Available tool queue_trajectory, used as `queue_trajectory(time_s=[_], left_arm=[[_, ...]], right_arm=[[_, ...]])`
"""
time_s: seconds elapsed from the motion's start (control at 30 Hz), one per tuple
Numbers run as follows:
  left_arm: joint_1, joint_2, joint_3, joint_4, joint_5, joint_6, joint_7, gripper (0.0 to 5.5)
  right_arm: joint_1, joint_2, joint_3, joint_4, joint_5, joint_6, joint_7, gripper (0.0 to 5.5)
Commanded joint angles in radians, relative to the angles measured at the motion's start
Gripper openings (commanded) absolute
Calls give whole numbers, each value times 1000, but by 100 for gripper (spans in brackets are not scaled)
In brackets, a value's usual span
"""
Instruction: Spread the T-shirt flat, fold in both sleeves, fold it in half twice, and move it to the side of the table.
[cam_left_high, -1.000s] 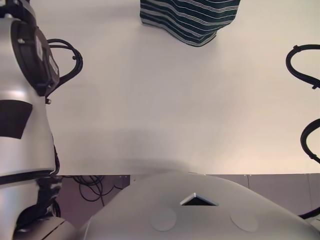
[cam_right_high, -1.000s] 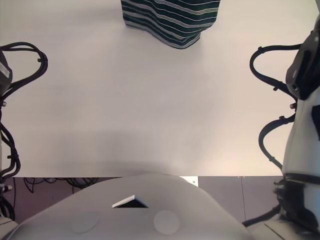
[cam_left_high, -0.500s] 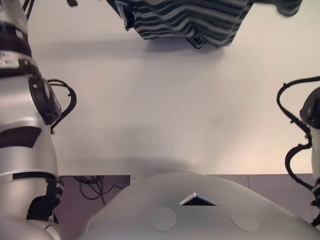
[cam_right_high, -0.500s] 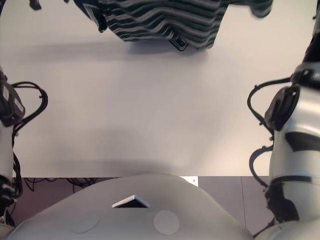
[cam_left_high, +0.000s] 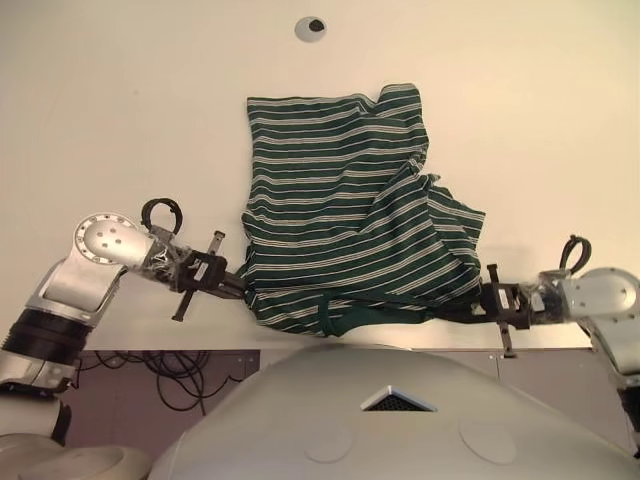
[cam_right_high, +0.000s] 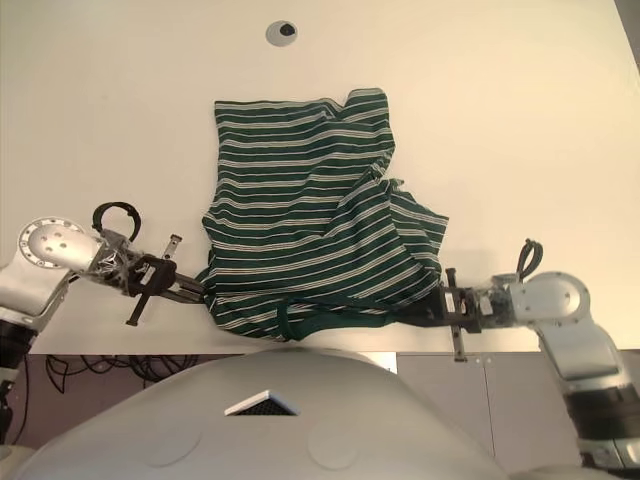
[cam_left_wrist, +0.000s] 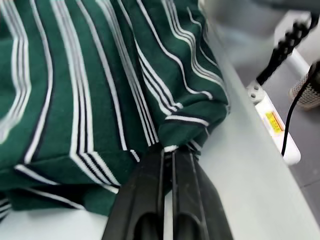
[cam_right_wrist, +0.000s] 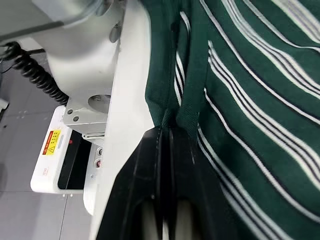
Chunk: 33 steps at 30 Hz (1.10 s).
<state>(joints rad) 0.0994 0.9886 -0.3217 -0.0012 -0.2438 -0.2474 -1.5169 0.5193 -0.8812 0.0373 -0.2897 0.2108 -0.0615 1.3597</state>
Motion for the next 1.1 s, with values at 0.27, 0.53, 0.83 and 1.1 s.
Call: queue_trajectory(time_s=[0.27, 0.53, 0.83, 1.1], left_arm=[[114, 132, 15, -91, 2, 177, -21, 88], [72, 118, 110, -98, -137, 279, -56, 210], [-19, 45, 173, -10, -210, 344, -57, 231], [-11, -22, 90, 189, 12, 160, -11, 231]], right_arm=[[142, -18, -69, -122, 99, 89, -83, 91], [156, -42, -208, -47, 206, 15, 11, 230], [-108, 84, -181, 59, 199, -47, -114, 253], [-246, 142, -56, 164, 8, -93, -259, 253]])
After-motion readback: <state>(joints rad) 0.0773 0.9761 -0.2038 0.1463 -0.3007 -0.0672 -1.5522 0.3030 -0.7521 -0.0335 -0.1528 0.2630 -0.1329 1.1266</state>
